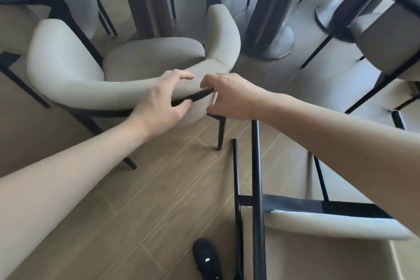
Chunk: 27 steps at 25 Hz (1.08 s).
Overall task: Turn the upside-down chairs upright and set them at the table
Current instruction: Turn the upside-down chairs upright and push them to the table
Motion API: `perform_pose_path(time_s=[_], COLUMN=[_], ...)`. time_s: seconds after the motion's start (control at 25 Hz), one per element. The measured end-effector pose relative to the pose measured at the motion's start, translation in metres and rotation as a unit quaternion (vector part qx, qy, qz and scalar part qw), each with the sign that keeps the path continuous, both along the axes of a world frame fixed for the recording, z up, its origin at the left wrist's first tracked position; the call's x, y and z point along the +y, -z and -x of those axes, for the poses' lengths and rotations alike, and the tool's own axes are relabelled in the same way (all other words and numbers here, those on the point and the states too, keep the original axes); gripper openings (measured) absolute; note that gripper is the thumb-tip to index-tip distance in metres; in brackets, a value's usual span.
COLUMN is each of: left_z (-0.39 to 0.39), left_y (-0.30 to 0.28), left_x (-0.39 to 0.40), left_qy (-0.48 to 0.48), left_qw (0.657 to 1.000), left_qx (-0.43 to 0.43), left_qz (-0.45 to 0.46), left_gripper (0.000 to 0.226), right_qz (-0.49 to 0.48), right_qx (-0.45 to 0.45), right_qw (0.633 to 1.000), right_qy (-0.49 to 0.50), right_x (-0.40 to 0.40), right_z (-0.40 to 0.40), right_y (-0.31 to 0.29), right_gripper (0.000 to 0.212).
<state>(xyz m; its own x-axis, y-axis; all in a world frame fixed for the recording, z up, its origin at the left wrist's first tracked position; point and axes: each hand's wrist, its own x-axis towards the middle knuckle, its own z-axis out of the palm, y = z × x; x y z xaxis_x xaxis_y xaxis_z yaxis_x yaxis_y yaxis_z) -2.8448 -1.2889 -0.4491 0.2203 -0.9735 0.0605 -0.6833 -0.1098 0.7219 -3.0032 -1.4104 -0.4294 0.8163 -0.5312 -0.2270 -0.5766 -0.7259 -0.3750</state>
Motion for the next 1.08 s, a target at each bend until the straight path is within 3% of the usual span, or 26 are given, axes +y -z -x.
perform_pose_path(time_s=[0.2, 0.52, 0.68, 0.92, 1.08], left_z=[0.092, 0.156, 0.212, 0.304, 0.385], left_y=[0.027, 0.049, 0.064, 0.09, 0.106], left_x=[0.069, 0.137, 0.154, 0.166, 0.162], left_qy=[0.049, 0.071, 0.081, 0.077, 0.07], left_qw=[0.996, 0.99, 0.981, 0.952, 0.933], left_qx=[0.079, 0.124, 0.173, 0.28, 0.329], left_qz=[0.015, 0.01, -0.021, -0.094, -0.13], left_gripper=[0.056, 0.056, 0.058, 0.058, 0.054], right_qz=[-0.018, -0.037, -0.033, -0.033, -0.065], right_qx=[-0.012, -0.034, 0.009, 0.032, 0.043], right_qw=[0.999, 0.993, 0.987, 0.968, 0.951], right_qy=[0.044, 0.104, 0.154, 0.245, 0.298], right_x=[0.066, 0.158, 0.19, 0.213, 0.221], right_z=[0.074, 0.142, 0.192, 0.283, 0.352], right_y=[0.012, 0.021, 0.036, 0.054, 0.07], right_gripper=[0.045, 0.034, 0.022, 0.029, 0.023])
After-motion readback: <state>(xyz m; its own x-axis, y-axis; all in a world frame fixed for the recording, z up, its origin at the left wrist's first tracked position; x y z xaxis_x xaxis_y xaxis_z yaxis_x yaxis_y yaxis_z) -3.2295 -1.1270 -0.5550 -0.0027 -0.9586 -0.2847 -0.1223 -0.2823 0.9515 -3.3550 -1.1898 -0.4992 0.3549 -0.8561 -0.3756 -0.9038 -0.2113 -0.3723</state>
